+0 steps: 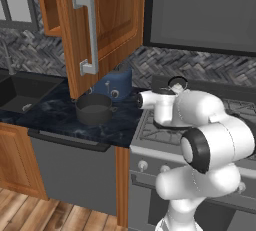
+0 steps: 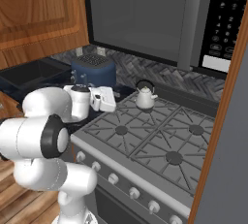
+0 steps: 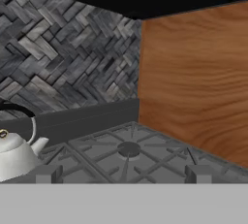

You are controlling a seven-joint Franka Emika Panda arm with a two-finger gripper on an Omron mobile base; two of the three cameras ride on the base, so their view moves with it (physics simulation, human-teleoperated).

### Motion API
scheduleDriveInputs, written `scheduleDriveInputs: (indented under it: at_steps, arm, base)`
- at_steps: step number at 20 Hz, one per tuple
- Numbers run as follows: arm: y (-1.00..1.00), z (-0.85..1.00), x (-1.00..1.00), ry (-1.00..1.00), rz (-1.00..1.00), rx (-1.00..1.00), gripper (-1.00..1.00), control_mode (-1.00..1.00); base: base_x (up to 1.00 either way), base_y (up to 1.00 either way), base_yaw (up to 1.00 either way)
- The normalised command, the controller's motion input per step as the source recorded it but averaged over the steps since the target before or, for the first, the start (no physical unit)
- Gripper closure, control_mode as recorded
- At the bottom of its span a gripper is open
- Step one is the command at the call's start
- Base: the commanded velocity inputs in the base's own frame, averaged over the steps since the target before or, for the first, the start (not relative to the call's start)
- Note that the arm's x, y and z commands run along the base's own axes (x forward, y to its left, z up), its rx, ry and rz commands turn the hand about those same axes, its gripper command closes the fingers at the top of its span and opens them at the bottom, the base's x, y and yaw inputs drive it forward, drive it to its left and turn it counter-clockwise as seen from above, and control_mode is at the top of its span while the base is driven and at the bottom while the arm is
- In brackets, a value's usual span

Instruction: Pick the kettle from the cabinet and place it on a stove burner. Then pick the pot from the counter and place it on another stove burner. Finally, turn both burners on.

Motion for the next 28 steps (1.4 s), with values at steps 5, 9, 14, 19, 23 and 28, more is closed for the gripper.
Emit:
scheduleDriveInputs:
  at_steps: [5, 9, 14, 19, 23, 28]
  arm:
    - [0.0, 0.34, -0.45, -0.01, -0.05, 0.0, -1.0, -1.0]
    - [0.0, 0.31, -0.44, 0.0, -0.05, 0.0, -1.0, -1.0]
    - [0.0, 0.25, -0.46, 0.0, -0.04, 0.0, -1.0, -1.0]
    - [0.0, 0.27, -0.39, 0.0, -0.04, 0.0, -1.0, -1.0]
    - [0.0, 0.3, -0.39, 0.0, -0.04, 0.0, -1.0, -1.0]
    - [0.0, 0.29, -0.41, 0.0, -0.04, 0.0, -1.0, -1.0]
  base:
    - [0.0, 0.0, 0.0]
    - [0.0, 0.0, 0.0]
    - [0.0, 0.0, 0.0]
    - [0.0, 0.0, 0.0]
    - [0.0, 0.0, 0.0]
    - [0.0, 0.0, 0.0]
